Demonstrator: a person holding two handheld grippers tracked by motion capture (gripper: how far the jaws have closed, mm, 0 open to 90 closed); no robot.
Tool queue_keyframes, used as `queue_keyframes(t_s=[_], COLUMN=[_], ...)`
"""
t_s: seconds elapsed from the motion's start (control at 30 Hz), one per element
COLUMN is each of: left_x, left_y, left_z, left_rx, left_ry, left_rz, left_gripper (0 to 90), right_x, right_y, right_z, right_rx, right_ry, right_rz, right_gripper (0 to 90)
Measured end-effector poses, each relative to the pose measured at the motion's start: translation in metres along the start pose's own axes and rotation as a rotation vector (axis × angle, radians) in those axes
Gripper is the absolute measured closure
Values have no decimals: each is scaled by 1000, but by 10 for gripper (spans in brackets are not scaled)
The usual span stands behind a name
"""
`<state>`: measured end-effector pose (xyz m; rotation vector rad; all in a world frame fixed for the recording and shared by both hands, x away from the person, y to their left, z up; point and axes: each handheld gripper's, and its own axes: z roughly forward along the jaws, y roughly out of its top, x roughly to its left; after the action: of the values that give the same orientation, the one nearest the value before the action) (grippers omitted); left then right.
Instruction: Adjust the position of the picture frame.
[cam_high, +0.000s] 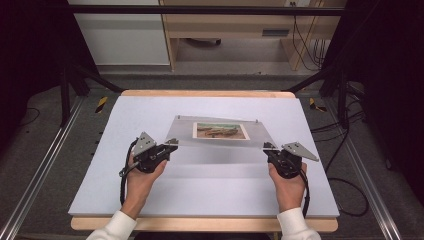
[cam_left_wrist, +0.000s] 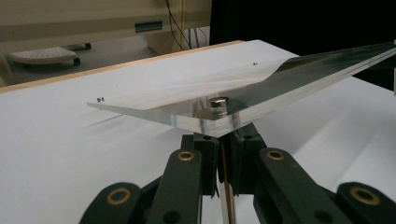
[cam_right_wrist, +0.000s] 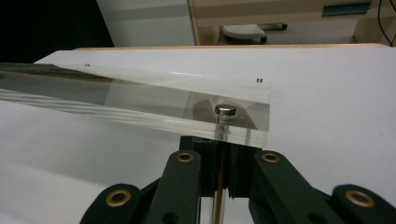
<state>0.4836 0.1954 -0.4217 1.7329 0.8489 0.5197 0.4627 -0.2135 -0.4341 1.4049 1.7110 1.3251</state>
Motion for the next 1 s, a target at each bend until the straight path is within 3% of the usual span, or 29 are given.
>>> queue_keyframes(t_s=[0.67,0.9,1.0], left_x=[9,8,6], left_y=[-11,-21,-25], left_z=[-1,-3,-5], left_rx=[10,44,57], left_ry=[22,36,39], left_rz=[-21,-9,-23], left_gripper=[820,815,816], right_x=[6,10,11], right_y=[-3,-7,-9], right_z=[12,12,12], right_rx=[13,17,21], right_ry=[8,2,4], right_rz=[-12,-25,-38], right_gripper=[844,846,845])
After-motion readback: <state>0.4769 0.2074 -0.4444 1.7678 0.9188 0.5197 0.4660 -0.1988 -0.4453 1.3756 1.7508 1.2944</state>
